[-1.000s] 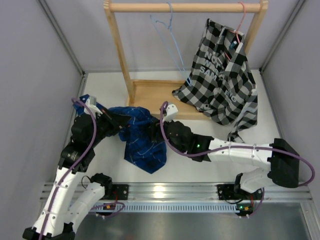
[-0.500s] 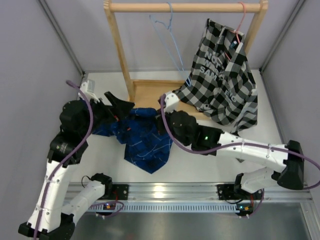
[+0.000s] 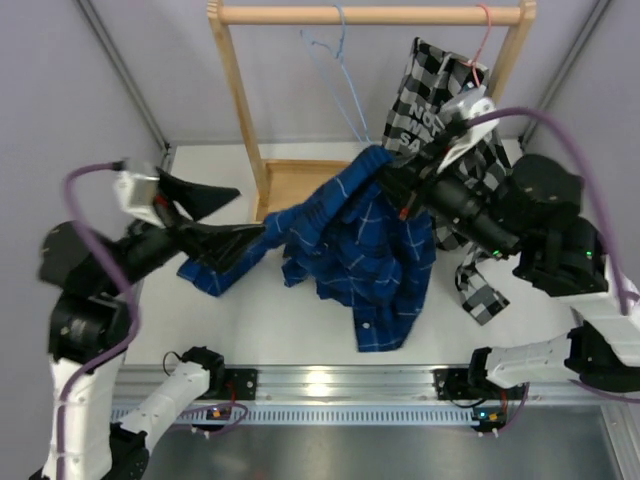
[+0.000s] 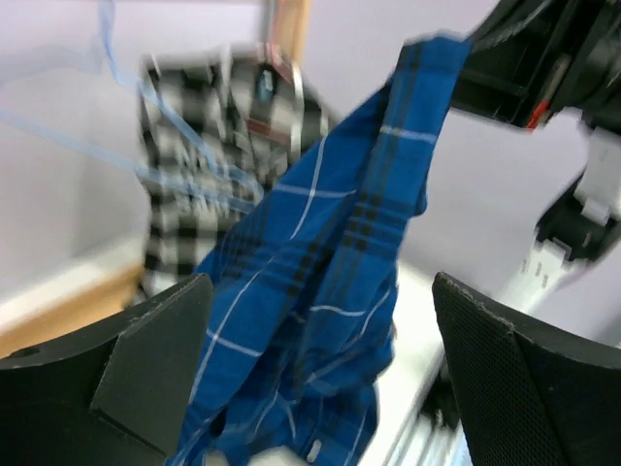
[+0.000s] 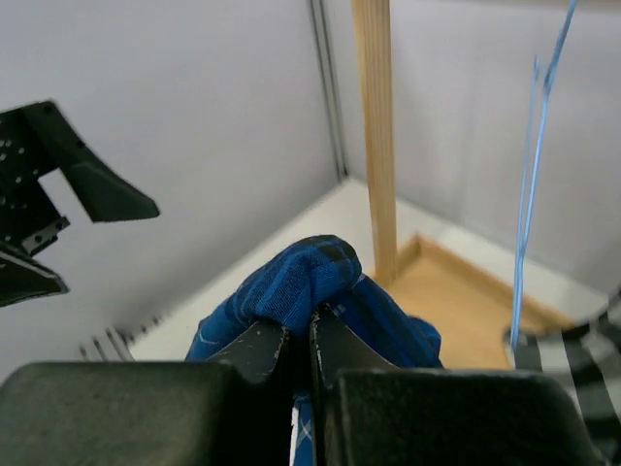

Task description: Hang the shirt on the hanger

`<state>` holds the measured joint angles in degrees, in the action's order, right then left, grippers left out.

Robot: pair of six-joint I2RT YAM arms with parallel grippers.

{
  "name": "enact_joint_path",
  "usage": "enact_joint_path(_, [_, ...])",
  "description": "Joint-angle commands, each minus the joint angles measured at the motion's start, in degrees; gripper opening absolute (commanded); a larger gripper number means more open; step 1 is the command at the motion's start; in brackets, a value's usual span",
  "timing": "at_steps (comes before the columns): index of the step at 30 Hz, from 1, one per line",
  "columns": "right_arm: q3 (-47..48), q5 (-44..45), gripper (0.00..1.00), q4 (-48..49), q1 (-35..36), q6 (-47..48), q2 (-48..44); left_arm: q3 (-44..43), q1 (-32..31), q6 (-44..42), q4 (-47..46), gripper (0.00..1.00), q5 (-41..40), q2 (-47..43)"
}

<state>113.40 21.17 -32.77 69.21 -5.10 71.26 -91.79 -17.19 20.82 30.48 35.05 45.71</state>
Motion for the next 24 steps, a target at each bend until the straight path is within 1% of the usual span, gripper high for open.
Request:
enact_joint_path(1, [-14.1, 4.5, 0.0, -9.3, 0.4, -4.8, 0.5, 17.2, 0.0, -0.7, -4.4, 0.98, 9.9, -2.0])
enact_joint_path(2, [-17.6, 4.2, 0.0, -8.5, 0.1, -6.2, -0.4, 21.3, 0.0, -0.3, -9.2, 0.98, 10.3, -5.8])
enact_joint_path(3, [-23.3, 3.9, 0.0, -8.1, -0.4, -8.7, -0.9, 28.1, 0.0, 0.6, -10.9, 0.98, 10.3, -7.4])
enact_joint_path(5, [-27.5, 3.7, 0.0, -7.8, -2.0, -10.9, -1.7, 32.8, -0.1, 1.4, -12.5, 0.98, 9.0, -9.1])
enact_joint_path(6, [-31.2, 3.5, 0.0, -7.5, -2.7, -12.6, -1.8, 34.6, -0.1, 2.0, -12.5, 0.98, 8.4, -9.1])
enact_joint_path(8, [-34.6, 3.1, 0.0, -5.3, -4.4, -14.0, -2.6, 39.3, -0.6, 2.3, -12.6, 0.97, 6.9, -7.6])
enact_joint_path(9, [-37.5, 2.7, 0.0, -4.6, -5.1, -14.7, -3.1, 40.7, -2.1, 2.4, -12.9, 0.97, 5.2, -7.0])
enact_joint_path(11, [-39.5, 1.7, 0.0, -3.4, -7.8, -15.4, -3.5, 44.8, -5.0, 2.9, -14.6, 0.98, 0.3, -6.1])
enact_joint_path(12, [-40.7, 1.7, 0.0, -3.0, -8.6, -15.9, -3.6, 46.0, -9.1, 3.2, -16.7, 0.98, -1.3, -5.8])
enact_joint_path(13, [-41.1, 1.7, 0.0, -3.0, -9.4, -16.0, -3.6, 47.4, -12.0, 3.2, -17.4, 0.98, -2.8, -5.6])
enact_joint_path(14, [-41.4, 1.2, 0.0, -2.9, -11.1, -16.0, -3.5, 47.6, -14.9, 2.9, -17.6, 0.98, -8.8, -4.4])
enact_joint_path(15, [-41.9, 1.1, 0.0, -2.8, -11.9, -16.0, -3.3, 47.6, -21.9, 2.3, -17.7, 0.98, -13.1, -3.6])
enact_joint_path(17, [-42.0, 0.8, 0.0, -2.9, -13.5, -15.8, -3.6, 47.8, -29.1, 0.9, -17.6, 0.97, -22.9, -1.2])
enact_joint_path(18, [-42.2, 0.8, 0.0, -2.9, -14.2, -15.6, -4.5, 48.1, -34.5, 0.7, -17.6, 0.97, -30.3, -0.2])
enact_joint_path(20, [-42.7, 1.2, 0.0, -2.9, -16.1, -15.3, -6.0, 49.3, -38.4, 1.5, -17.5, 0.95, -34.4, 2.0])
enact_joint_path(21, [-43.1, 1.2, 0.0, -2.8, -17.0, -14.9, -7.9, 50.1, -40.7, 2.0, -17.4, 0.94, -38.3, 2.3])
enact_joint_path(24, [-44.4, 0.0, 0.0, -2.7, -19.9, -13.2, -10.5, 53.8, -43.2, 3.6, -17.7, 0.94, -43.4, 0.7])
